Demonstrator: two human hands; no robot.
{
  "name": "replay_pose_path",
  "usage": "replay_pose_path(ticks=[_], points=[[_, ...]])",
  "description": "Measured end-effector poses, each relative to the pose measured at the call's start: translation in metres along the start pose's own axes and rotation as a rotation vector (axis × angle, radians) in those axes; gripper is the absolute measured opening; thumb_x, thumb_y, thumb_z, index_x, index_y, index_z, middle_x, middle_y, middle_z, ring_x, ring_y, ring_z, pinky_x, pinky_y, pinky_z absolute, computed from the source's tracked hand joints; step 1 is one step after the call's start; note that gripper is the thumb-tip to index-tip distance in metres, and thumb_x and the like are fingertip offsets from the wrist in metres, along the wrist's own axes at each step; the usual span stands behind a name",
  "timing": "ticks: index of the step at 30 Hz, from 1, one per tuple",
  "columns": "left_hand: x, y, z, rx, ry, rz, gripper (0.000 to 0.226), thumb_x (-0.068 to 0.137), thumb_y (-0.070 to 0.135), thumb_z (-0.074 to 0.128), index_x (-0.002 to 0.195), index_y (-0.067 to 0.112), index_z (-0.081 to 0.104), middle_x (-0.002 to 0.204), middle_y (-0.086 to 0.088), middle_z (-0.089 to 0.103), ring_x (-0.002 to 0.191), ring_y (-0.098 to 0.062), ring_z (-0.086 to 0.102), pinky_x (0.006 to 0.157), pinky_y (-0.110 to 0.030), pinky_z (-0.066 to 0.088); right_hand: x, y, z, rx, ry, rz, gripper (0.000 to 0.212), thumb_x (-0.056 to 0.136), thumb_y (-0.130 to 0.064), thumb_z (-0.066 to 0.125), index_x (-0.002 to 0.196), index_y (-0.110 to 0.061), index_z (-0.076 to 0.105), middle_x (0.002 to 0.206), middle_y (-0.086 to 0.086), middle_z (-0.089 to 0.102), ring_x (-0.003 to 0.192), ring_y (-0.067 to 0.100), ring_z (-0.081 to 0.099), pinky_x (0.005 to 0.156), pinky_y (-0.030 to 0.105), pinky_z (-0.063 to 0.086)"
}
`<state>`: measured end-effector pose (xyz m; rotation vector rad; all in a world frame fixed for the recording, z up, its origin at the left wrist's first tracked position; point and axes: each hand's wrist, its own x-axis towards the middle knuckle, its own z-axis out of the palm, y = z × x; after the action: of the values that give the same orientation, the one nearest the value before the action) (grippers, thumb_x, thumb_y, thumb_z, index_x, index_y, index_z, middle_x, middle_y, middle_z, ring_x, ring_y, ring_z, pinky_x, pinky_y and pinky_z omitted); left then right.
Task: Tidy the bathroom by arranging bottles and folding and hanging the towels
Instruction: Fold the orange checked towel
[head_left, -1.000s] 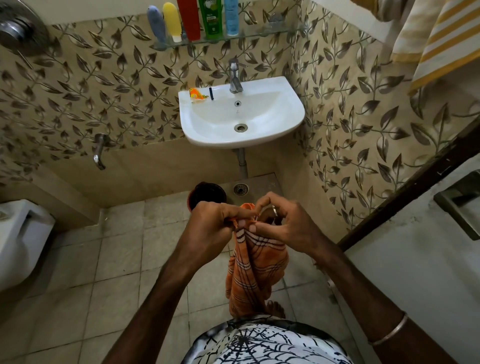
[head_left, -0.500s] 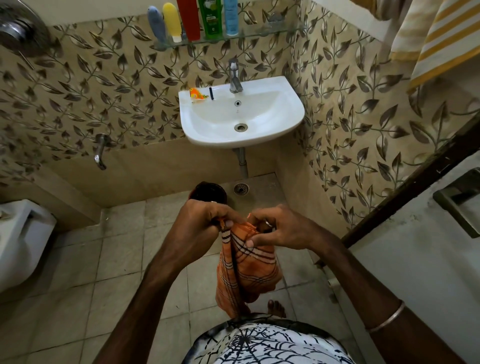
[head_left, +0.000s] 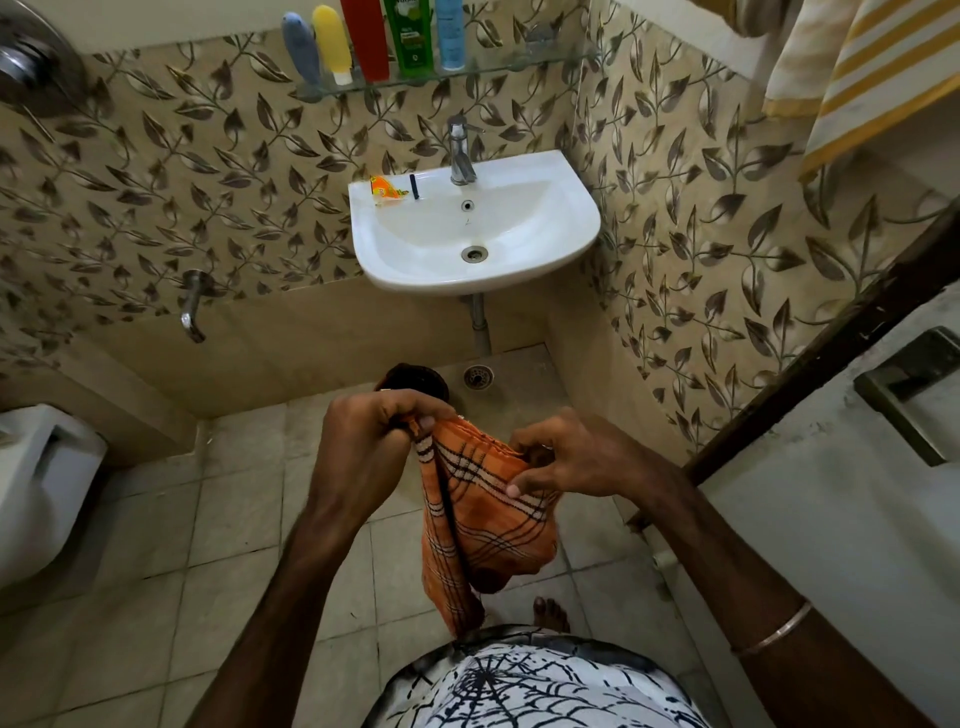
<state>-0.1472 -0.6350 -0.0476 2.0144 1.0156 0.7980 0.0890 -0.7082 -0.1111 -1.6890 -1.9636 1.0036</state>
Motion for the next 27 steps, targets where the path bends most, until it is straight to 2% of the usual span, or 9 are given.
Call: replay_pose_path(ticks=[6, 11, 14, 16, 20, 23, 26, 27], points=[[0.011, -0.009, 0.002, -0.066, 0.12, -0.069, 0.035, 0.082, -0.015, 0.058, 0.091, 0.011, 0.08, 0.088, 0.003, 0.078, 0.084, -0.004, 0.073, 0.073, -0.02, 0.059, -0.007, 0.007, -0.001, -0.025, -0.002, 0.035, 0.032, 0.08, -0.045, 0.078, 0.1, -0.021, 0.07, 0.094, -0.003, 0.075, 0.083, 0.01, 0.072, 0.072, 0.044, 0.061], [0.017, -0.015, 0.004, -0.069, 0.155, -0.107, 0.035, 0.083, -0.014, 0.057, 0.092, 0.011, 0.079, 0.087, 0.001, 0.078, 0.081, -0.006, 0.074, 0.071, -0.019, 0.058, -0.013, 0.007, -0.008, -0.109, -0.051, 0.065, 0.035, 0.084, -0.043, 0.076, 0.115, -0.027, 0.069, 0.102, -0.013, 0.072, 0.085, 0.0, 0.065, 0.073, 0.029, 0.057], [0.021, -0.022, -0.002, -0.087, 0.205, -0.139, 0.036, 0.084, -0.013, 0.058, 0.09, 0.016, 0.079, 0.087, 0.001, 0.077, 0.079, -0.007, 0.074, 0.07, -0.02, 0.059, -0.021, 0.013, -0.013, -0.166, -0.075, 0.126, 0.04, 0.087, -0.041, 0.073, 0.125, -0.031, 0.065, 0.113, -0.011, 0.072, 0.094, 0.002, 0.064, 0.078, 0.024, 0.055], [0.025, -0.025, -0.006, -0.097, 0.224, -0.15, 0.039, 0.083, -0.013, 0.058, 0.088, 0.02, 0.078, 0.086, 0.002, 0.077, 0.079, -0.009, 0.074, 0.07, -0.023, 0.058, -0.026, 0.016, -0.014, -0.191, -0.081, 0.151, 0.039, 0.089, -0.04, 0.072, 0.126, -0.033, 0.065, 0.113, -0.011, 0.072, 0.091, -0.001, 0.061, 0.075, 0.019, 0.052], [0.029, -0.027, -0.005, -0.096, 0.219, -0.157, 0.041, 0.083, -0.013, 0.058, 0.086, 0.023, 0.077, 0.086, 0.003, 0.077, 0.079, -0.007, 0.074, 0.07, -0.021, 0.058, -0.031, 0.022, -0.016, -0.29, -0.075, 0.199, 0.043, 0.09, -0.037, 0.071, 0.132, -0.04, 0.06, 0.114, -0.014, 0.072, 0.092, -0.002, 0.061, 0.077, 0.025, 0.053], [0.031, -0.031, -0.006, -0.094, 0.235, -0.168, 0.041, 0.084, -0.011, 0.059, 0.086, 0.025, 0.077, 0.086, 0.004, 0.077, 0.08, -0.008, 0.073, 0.071, -0.025, 0.057, -0.033, 0.029, -0.018, -0.343, -0.043, 0.235, 0.052, 0.091, -0.034, 0.07, 0.139, -0.04, 0.052, 0.117, -0.013, 0.071, 0.09, -0.003, 0.06, 0.069, 0.018, 0.044], [0.034, -0.034, -0.01, -0.063, 0.265, -0.178, 0.039, 0.082, -0.011, 0.059, 0.089, 0.023, 0.077, 0.085, 0.006, 0.075, 0.079, -0.007, 0.072, 0.072, -0.026, 0.058, -0.039, 0.04, -0.017, -0.384, 0.036, 0.256, 0.068, 0.088, -0.034, 0.073, 0.145, -0.042, 0.036, 0.113, -0.012, 0.073, 0.072, -0.004, 0.058, 0.056, 0.014, 0.035], [0.035, -0.035, -0.012, -0.057, 0.272, -0.178, 0.039, 0.081, -0.011, 0.059, 0.09, 0.022, 0.078, 0.085, 0.006, 0.076, 0.08, -0.009, 0.072, 0.072, -0.027, 0.058, -0.041, 0.045, -0.016, -0.399, 0.066, 0.263, 0.072, 0.087, -0.034, 0.073, 0.145, -0.043, 0.031, 0.111, -0.013, 0.073, 0.072, 0.0, 0.061, 0.053, 0.015, 0.034]])
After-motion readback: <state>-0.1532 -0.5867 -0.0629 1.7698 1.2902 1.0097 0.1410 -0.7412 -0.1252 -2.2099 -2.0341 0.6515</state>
